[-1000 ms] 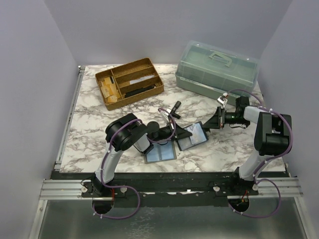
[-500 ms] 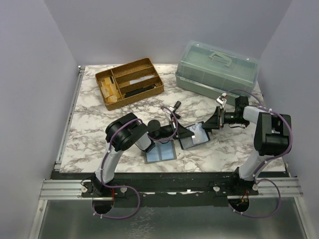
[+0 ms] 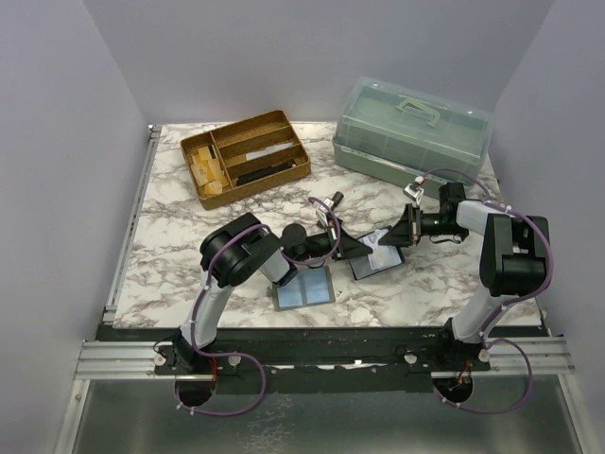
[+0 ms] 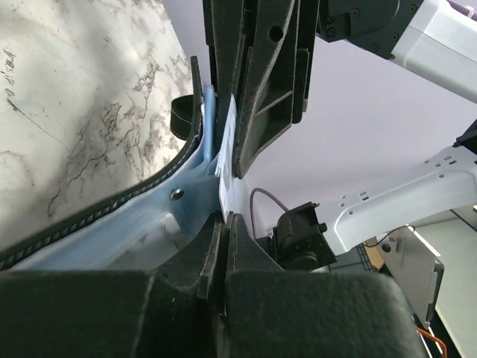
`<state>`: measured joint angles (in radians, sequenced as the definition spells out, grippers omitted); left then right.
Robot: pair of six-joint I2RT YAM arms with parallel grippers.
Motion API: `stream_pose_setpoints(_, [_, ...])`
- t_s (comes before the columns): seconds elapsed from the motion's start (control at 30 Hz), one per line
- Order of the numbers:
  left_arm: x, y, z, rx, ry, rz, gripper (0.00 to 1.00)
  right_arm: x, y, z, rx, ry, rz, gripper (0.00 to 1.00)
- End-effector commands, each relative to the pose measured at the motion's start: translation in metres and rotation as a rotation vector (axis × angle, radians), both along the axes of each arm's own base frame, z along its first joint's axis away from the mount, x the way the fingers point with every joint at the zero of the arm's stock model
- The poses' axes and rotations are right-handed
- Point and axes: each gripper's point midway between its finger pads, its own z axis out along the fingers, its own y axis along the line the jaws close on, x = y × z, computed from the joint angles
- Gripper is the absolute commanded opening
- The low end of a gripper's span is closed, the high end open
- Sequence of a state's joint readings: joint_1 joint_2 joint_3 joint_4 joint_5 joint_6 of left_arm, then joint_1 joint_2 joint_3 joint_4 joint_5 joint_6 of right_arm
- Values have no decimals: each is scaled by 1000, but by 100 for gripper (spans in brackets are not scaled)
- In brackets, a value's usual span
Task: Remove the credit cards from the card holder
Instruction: Remove the credit card from the card holder, then place the card holder at the center of the board.
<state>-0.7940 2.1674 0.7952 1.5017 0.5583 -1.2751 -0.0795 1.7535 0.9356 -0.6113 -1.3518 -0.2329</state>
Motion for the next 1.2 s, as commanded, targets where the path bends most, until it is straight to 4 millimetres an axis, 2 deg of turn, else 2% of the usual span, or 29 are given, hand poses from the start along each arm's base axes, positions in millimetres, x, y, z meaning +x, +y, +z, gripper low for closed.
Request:
stream_pose_setpoints(0.0, [-10,7,31,-103,-119,-34,0,3,1,21,64,-54,7,0])
stream_pose_setpoints(0.2, [-10,20,16,-67,-80,-35,0,4,-3,28,118,-56,-4,0])
stream_pose_setpoints(0.4, [-10,22,17,-66,-73,-40,0,6,-5,25,114,-47,-13,0])
stream_pose_setpoints(0.73, [-8,37,24,-63,-77,-13,0,7,-8,21,107,-34,-24,0])
stream_pose_setpoints(0.8, [-7,40,27,-67,-85,-7,0,8,-9,16,79,-32,-29,0])
stream_pose_setpoints(0.9, [-3,48,34,-72,-94,22,0,11,-13,-1,-19,-4,-59,0])
stream_pose_setpoints(1.07, [9,70,42,-74,-90,98,0,22,-23,-17,-168,2,-114,16])
stream_pose_setpoints(1.17, [16,83,46,-76,-83,139,0,31,-32,-24,-266,-17,-138,17])
